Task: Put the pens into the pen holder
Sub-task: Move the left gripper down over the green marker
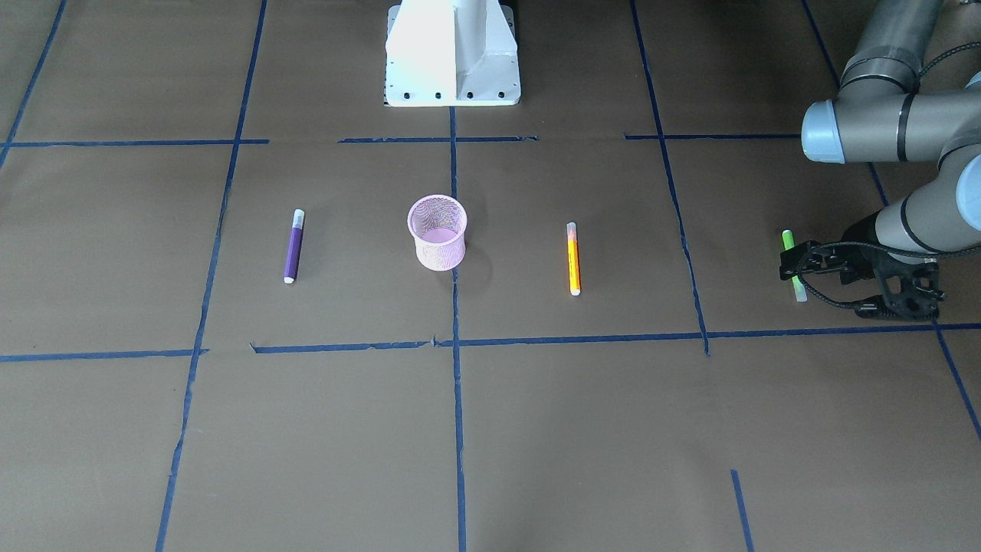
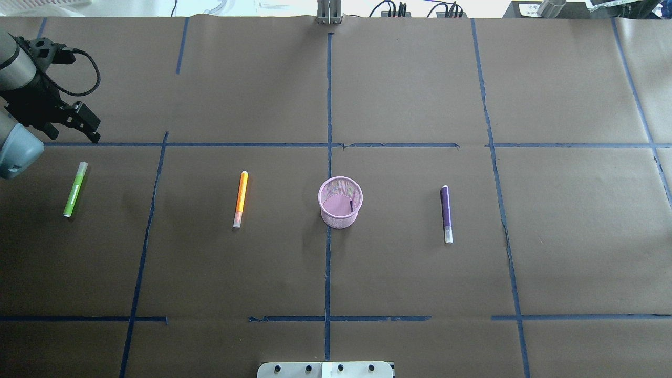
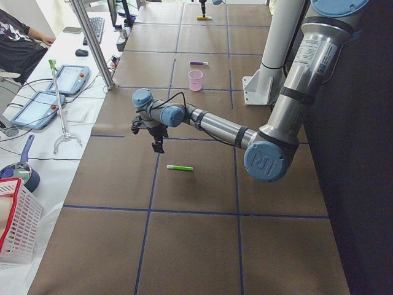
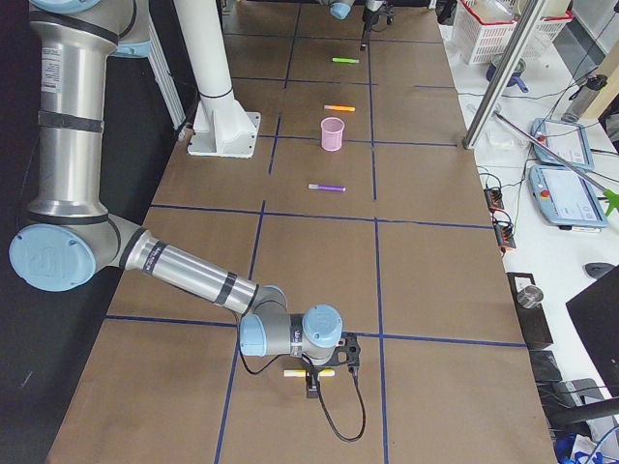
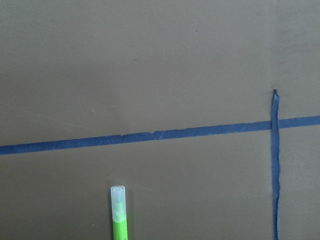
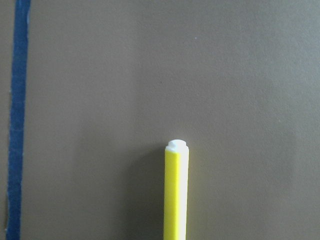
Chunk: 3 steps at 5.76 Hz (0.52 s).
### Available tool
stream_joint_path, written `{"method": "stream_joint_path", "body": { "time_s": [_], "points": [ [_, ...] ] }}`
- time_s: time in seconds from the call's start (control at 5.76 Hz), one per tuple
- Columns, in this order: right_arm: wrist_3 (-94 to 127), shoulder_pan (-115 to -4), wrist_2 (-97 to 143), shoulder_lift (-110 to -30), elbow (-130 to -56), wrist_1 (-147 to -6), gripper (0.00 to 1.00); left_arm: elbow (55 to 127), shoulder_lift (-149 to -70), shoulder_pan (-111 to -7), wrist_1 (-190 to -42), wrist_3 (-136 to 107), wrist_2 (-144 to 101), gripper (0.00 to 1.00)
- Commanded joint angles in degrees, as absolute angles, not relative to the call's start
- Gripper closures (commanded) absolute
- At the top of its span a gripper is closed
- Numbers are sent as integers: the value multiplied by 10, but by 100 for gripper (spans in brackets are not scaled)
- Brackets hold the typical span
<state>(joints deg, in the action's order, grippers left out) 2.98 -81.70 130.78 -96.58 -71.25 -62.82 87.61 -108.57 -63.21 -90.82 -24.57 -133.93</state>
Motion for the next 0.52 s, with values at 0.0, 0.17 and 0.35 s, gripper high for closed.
{"method": "stream_joint_path", "body": {
  "time_s": [0.0,0.17,0.35],
  "points": [
    [29,-817,1309,-967,-711,-624,0,819,-1083,-630,-979,-248,-1339,0],
    [30,-817,1310,-967,-711,-624,0,791,-1080,-630,-1004,-245,-1338,0],
    [31,-817,1310,-967,-712,-623,0,791,-1054,-630,-1047,-250,-1335,0]
  ]
}}
